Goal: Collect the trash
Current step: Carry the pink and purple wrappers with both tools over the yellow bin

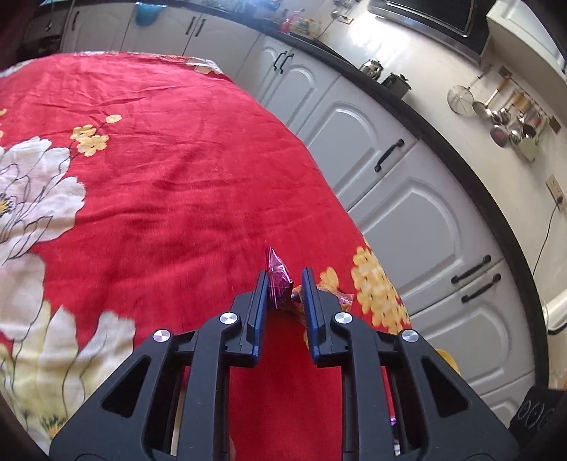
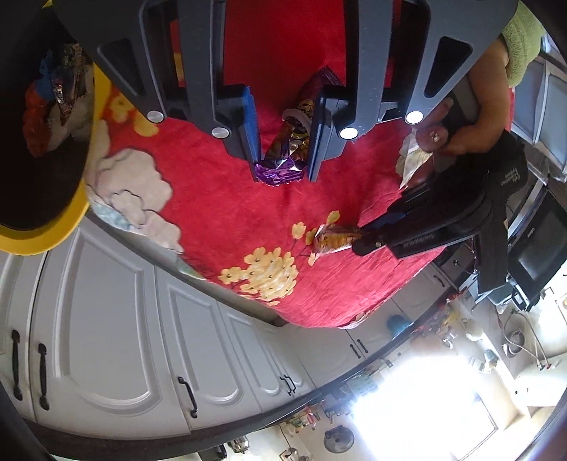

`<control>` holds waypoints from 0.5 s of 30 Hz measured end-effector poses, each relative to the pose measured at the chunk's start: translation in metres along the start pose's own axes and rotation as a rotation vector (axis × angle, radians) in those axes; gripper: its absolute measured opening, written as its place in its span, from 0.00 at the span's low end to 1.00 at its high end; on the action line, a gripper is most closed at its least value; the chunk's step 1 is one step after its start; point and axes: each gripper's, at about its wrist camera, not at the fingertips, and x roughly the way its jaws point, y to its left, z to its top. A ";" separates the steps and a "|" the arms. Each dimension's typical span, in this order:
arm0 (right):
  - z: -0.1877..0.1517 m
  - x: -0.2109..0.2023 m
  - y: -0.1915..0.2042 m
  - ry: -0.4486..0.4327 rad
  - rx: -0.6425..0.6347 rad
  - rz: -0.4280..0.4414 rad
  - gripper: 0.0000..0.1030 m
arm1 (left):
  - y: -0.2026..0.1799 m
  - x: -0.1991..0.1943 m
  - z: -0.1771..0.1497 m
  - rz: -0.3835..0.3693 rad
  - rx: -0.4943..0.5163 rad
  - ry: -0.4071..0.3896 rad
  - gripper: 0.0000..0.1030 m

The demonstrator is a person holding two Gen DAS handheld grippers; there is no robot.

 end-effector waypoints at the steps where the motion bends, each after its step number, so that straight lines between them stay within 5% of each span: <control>1: -0.001 -0.004 -0.003 -0.005 0.004 0.001 0.23 | -0.002 -0.003 -0.003 0.001 0.010 -0.004 0.12; 15: 0.005 -0.053 -0.046 -0.110 0.075 -0.027 0.22 | -0.053 -0.049 -0.027 -0.007 0.206 -0.096 0.11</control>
